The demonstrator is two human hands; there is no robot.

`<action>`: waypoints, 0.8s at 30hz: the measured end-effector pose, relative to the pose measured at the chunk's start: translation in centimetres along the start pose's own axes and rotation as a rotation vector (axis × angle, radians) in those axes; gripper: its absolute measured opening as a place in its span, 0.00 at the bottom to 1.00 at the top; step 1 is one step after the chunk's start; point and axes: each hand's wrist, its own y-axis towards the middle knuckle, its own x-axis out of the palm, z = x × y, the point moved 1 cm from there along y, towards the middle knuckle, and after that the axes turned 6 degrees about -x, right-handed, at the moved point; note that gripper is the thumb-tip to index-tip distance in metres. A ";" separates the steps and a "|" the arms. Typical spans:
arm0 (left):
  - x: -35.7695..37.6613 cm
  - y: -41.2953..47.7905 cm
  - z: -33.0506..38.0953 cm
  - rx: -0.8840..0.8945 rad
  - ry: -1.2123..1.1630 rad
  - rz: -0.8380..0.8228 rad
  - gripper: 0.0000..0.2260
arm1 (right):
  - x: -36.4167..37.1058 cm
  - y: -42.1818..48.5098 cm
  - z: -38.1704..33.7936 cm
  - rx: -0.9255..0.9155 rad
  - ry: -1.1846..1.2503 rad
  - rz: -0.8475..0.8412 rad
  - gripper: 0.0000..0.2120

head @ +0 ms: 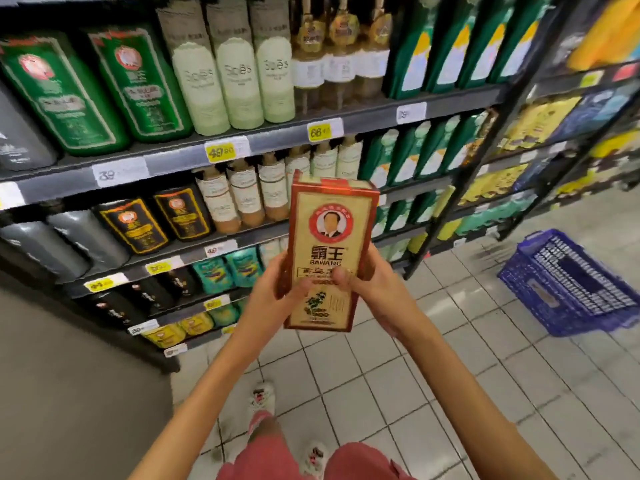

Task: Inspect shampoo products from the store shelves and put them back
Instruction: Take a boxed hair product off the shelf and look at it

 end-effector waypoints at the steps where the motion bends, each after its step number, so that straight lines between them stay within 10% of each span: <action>1: 1.2 0.6 -0.9 -0.048 0.006 -0.034 0.17 | -1.1 -0.5 -0.2 0.021 0.017 0.042 0.30; 10: 15.1 7.2 0.0 -0.226 -0.228 -0.375 0.11 | -11.3 -3.6 -2.1 0.031 0.038 0.536 0.26; 24: 36.9 25.4 3.6 -0.273 0.130 -0.924 0.16 | -32.0 -0.4 -4.3 0.059 0.159 1.039 0.13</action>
